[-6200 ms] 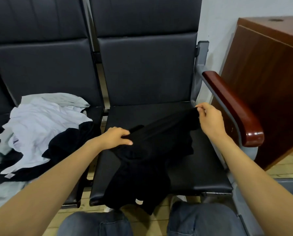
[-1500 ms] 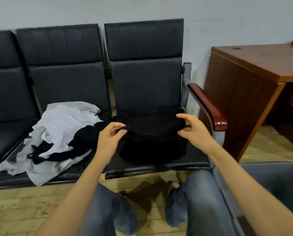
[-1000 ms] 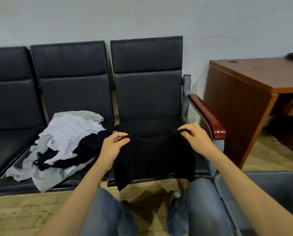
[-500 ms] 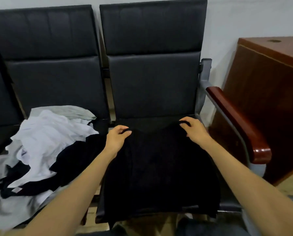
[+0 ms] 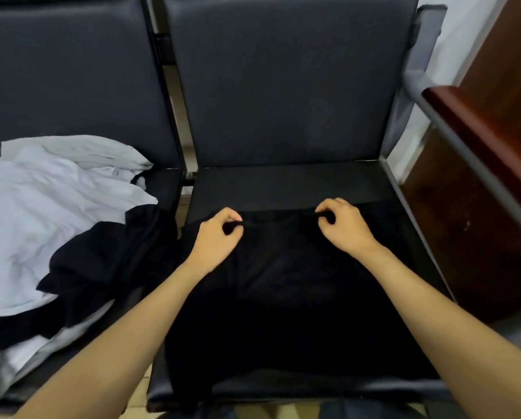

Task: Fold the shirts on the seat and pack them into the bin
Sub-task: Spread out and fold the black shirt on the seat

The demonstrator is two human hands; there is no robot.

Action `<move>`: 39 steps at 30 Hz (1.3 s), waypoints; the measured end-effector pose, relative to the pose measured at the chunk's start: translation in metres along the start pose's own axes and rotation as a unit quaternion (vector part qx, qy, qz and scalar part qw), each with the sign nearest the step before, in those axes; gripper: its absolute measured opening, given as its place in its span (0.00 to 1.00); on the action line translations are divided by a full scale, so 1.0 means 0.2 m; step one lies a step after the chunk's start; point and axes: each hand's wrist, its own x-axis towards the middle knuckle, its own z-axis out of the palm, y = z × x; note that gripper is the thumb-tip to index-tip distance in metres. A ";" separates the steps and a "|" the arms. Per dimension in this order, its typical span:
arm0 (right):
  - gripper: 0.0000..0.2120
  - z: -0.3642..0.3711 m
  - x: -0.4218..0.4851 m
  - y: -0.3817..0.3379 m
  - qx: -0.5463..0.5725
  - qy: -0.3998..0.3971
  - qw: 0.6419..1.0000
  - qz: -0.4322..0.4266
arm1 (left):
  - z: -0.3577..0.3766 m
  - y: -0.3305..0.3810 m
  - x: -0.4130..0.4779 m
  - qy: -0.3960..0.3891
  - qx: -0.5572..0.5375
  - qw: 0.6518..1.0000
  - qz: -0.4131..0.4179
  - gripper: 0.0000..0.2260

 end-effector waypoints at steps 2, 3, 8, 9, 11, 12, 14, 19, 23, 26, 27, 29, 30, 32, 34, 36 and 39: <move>0.04 -0.02 -0.06 0.01 -0.015 -0.085 0.996 -0.009 | -0.04 -0.02 -0.06 -0.111 -0.001 0.993 0.027 0.05; 0.07 -0.02 -0.09 0.02 -0.020 -0.115 0.993 -0.002 | -0.04 -0.04 -0.08 -0.133 -0.024 0.990 0.031 0.06; 0.09 0.02 -0.07 0.06 -0.078 0.008 0.997 -0.015 | 0.00 -0.09 -0.01 0.011 0.037 0.999 -0.034 0.10; 0.08 0.02 -0.06 0.06 -0.115 0.005 0.993 -0.016 | 0.01 -0.11 0.01 0.003 0.114 0.993 -0.006 0.09; 0.09 0.04 -0.04 0.08 -0.171 -0.029 0.984 -0.024 | 0.02 -0.14 0.04 -0.026 0.221 0.973 0.064 0.10; 0.10 0.05 -0.04 0.08 -0.186 -0.040 0.981 -0.034 | 0.02 -0.15 0.04 -0.037 0.251 0.963 0.089 0.12; 0.12 0.06 -0.05 0.09 -0.200 -0.045 0.977 -0.051 | 0.03 -0.15 0.05 -0.064 0.312 0.940 0.119 0.16; 0.13 0.07 -0.04 0.10 -0.225 -0.055 0.970 -0.065 | -0.04 -0.18 0.18 -0.096 0.357 0.929 0.026 0.24; 0.16 0.07 -0.03 0.10 -0.191 -0.058 0.979 -0.049 | -0.16 -0.18 0.32 0.042 0.224 0.973 -0.016 0.22; 0.16 0.04 0.00 0.11 -0.168 -0.031 0.985 -0.028 | -0.16 -0.17 0.28 0.012 0.232 0.973 -0.015 0.21; 0.16 0.03 0.02 0.12 -0.177 -0.032 0.983 -0.030 | -0.16 -0.16 0.25 0.006 0.233 0.972 -0.024 0.22; 0.17 0.02 0.02 0.12 -0.202 -0.042 0.977 -0.049 | -0.15 -0.17 0.22 0.004 0.262 0.964 -0.040 0.22; 0.17 0.01 0.02 0.12 -0.214 -0.043 0.974 -0.063 | -0.14 -0.18 0.22 0.008 0.285 0.958 -0.041 0.21; 0.18 0.01 0.01 0.13 -0.216 -0.039 0.973 -0.071 | -0.14 -0.20 0.23 0.040 0.307 0.950 -0.037 0.14; 0.18 0.00 0.02 0.14 -0.205 -0.035 0.977 -0.051 | -0.16 -0.20 0.27 0.098 0.310 0.945 -0.038 0.11; 0.18 0.00 0.03 0.14 -0.208 -0.033 0.977 -0.042 | -0.17 -0.19 0.32 0.156 0.304 0.939 -0.045 0.11; 0.17 0.01 0.05 0.13 -0.212 -0.015 0.977 -0.033 | -0.14 -0.14 0.32 0.185 0.290 0.939 -0.019 0.12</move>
